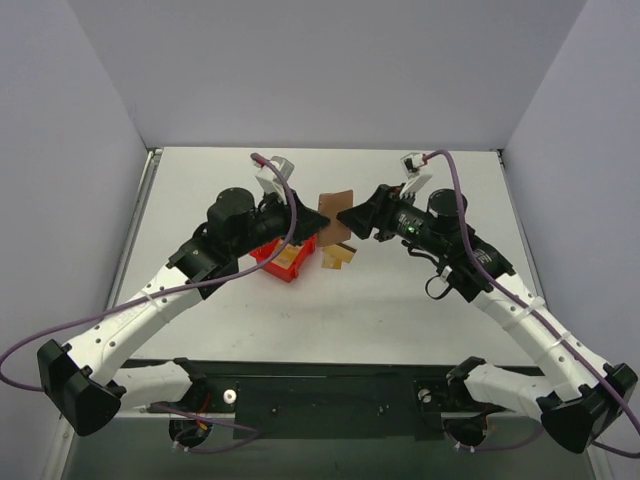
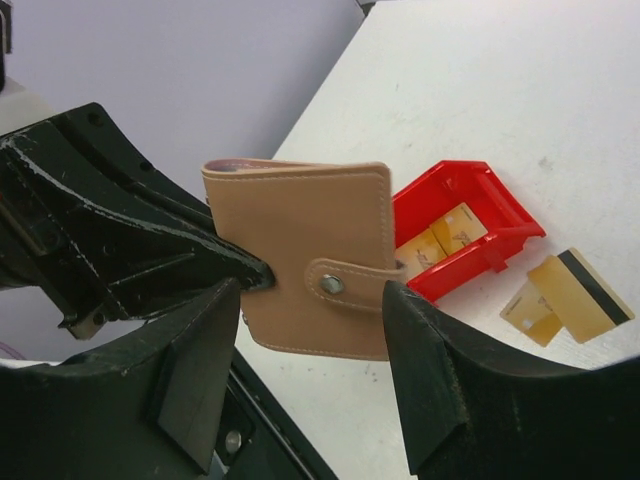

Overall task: Put the credit cards into the card holder
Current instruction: Open the card holder.

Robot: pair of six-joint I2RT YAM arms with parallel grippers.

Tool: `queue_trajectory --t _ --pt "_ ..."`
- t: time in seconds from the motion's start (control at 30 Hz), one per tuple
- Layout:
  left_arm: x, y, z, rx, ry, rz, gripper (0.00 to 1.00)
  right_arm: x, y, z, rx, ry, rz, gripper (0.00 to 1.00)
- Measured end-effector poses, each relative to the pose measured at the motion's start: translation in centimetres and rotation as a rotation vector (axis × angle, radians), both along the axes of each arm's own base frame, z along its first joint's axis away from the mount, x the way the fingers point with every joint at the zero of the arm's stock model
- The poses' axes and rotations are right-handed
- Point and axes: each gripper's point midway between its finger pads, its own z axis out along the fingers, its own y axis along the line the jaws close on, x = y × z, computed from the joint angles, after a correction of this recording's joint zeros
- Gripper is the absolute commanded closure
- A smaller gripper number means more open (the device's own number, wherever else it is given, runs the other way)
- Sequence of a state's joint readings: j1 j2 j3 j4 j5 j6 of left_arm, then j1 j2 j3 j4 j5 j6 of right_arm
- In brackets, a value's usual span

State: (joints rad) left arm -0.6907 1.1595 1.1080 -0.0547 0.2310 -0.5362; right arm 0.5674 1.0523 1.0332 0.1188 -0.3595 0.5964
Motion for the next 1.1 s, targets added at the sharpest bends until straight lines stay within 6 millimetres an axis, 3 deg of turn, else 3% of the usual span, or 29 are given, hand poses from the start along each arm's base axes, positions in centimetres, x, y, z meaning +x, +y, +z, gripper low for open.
queue_trajectory --t 0.27,0.63,1.1 --pt "0.1 -0.4 -1.6 0.138 -0.009 0.065 1.0 -0.1 2.3 -2.4 -0.112 0.04 0.028 0.52" --pt "0.3 0.0 -2.6 0.214 -0.023 0.11 1.0 1.0 1.3 -4.4 -0.197 0.081 -0.06 0.53" --pt "0.4 0.0 -2.7 0.224 -0.029 0.119 1.0 1.6 1.8 -5.6 -0.212 0.116 -0.061 0.56"
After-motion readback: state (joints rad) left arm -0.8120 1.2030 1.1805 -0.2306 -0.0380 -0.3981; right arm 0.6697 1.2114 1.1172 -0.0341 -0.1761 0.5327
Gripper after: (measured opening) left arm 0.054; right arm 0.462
